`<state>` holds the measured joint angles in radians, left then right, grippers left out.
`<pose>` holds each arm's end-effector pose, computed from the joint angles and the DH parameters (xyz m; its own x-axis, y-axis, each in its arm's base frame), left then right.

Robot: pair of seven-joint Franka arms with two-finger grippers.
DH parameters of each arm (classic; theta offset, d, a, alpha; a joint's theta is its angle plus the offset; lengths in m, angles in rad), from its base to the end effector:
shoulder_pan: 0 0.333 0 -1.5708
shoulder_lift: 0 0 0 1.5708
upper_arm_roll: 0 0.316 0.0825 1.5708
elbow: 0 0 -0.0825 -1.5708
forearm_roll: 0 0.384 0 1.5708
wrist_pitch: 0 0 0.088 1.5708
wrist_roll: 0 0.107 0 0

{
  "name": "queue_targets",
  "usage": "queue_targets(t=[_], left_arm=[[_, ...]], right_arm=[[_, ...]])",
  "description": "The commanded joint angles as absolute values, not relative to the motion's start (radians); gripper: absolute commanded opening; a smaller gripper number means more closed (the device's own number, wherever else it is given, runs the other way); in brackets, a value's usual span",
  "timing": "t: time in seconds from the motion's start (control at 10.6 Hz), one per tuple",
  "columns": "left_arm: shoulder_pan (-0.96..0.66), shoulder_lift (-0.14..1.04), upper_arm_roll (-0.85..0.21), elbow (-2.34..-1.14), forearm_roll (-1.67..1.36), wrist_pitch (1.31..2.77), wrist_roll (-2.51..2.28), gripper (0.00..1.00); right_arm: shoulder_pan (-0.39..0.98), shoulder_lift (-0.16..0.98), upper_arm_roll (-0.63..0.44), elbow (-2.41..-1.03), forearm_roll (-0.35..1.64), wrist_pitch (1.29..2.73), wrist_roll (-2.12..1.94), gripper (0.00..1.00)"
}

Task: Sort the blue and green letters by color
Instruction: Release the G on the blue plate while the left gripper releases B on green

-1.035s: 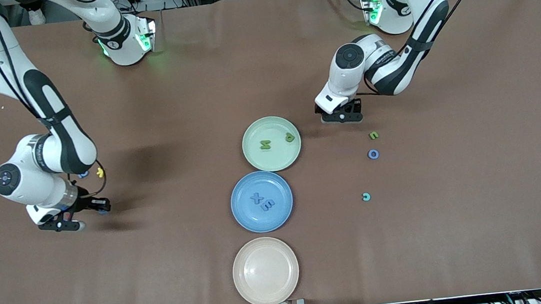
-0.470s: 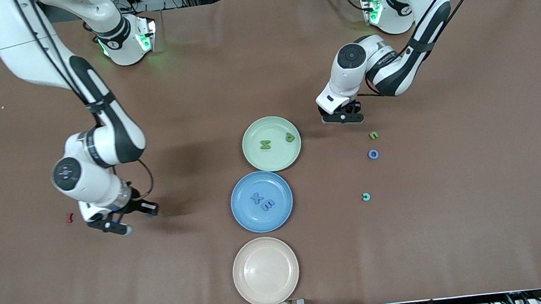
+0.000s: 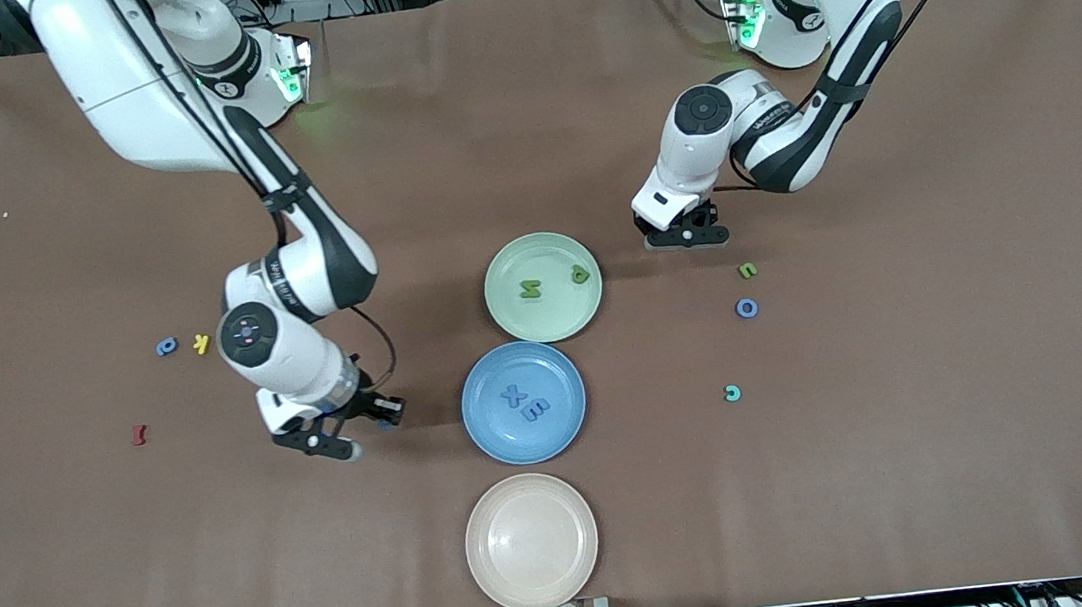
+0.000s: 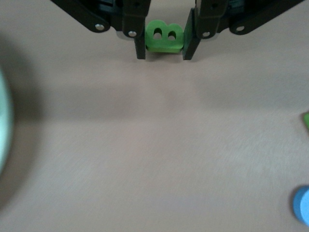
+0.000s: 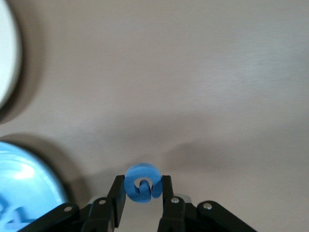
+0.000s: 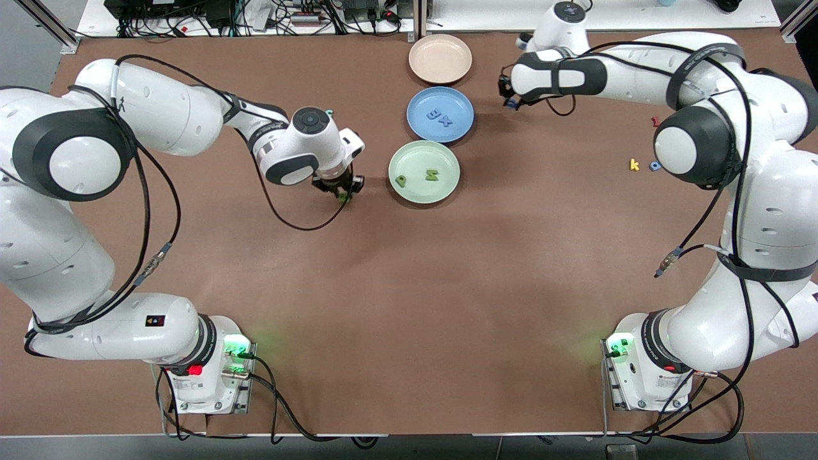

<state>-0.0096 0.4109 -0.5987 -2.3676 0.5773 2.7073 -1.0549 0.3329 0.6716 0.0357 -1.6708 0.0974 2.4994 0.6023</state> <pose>0.3938 -0.3151 0.1858 0.9981 -0.0335 0.0510 -0.0347 -0.9991 0.0243 0.6521 0.2479 0.2287 0.9458 -0.3162 0.0734 -0.3016 -0.9396 -0.1619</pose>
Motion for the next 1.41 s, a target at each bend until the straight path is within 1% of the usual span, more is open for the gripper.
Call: queue_targets(t=[0.0,0.19,0.38,0.47,0.56,0.66,0.75,0.85,0.94,1.03,1.13,1.32], left_arm=[[-0.023,0.416,-0.67,-2.234,0.598,2.703,-1.334,0.0],[-0.093,0.46,-0.67,-2.153,0.595,2.703,-1.449,0.0],[-0.176,0.547,-0.663,-2.045,0.597,2.698,-1.561,0.0],[-0.178,0.563,-0.661,-2.027,0.597,2.695,-1.577,0.05],[-0.172,0.563,-0.661,-2.034,0.61,2.692,-1.565,0.99],[-0.169,0.564,-0.66,-2.042,0.612,2.682,-1.562,1.0],[-0.167,0.561,-0.655,-2.043,0.612,2.639,-1.56,1.0],[-0.161,0.555,-0.655,-2.042,0.612,2.616,-1.546,1.0],[-0.155,0.552,-0.655,-2.043,0.612,2.603,-1.505,1.0],[-0.141,0.551,-0.65,-2.043,0.612,2.564,-1.459,1.0],[-0.103,0.548,-0.649,-2.043,0.614,2.525,-1.375,1.0],[-0.039,0.523,-0.65,-2.081,0.614,2.5,-1.29,1.0]], right_arm=[[0.373,0.713,0.061,-1.579,0.11,2.491,0.62,0.0],[0.382,0.73,0.092,-1.548,0.11,2.505,0.624,0.0],[0.406,0.762,0.116,-1.514,0.109,2.548,0.673,0.0],[0.429,0.776,0.117,-1.499,0.109,2.566,0.69,0.0],[0.452,0.785,0.117,-1.487,0.109,2.58,0.704,0.0],[0.469,0.791,0.117,-1.474,0.109,2.583,0.716,0.0],[0.482,0.792,0.117,-1.471,0.109,2.582,0.725,0.11],[0.482,0.792,0.117,-1.471,0.11,2.579,0.719,0.85],[0.476,0.79,0.115,-1.471,0.106,2.57,0.707,1.0],[0.469,0.785,0.114,-1.474,0.1,2.565,0.703,1.0],[0.465,0.776,0.107,-1.477,0.083,2.528,0.674,1.0],[0.434,0.759,0.092,-1.483,0.081,2.467,0.595,1.0]])
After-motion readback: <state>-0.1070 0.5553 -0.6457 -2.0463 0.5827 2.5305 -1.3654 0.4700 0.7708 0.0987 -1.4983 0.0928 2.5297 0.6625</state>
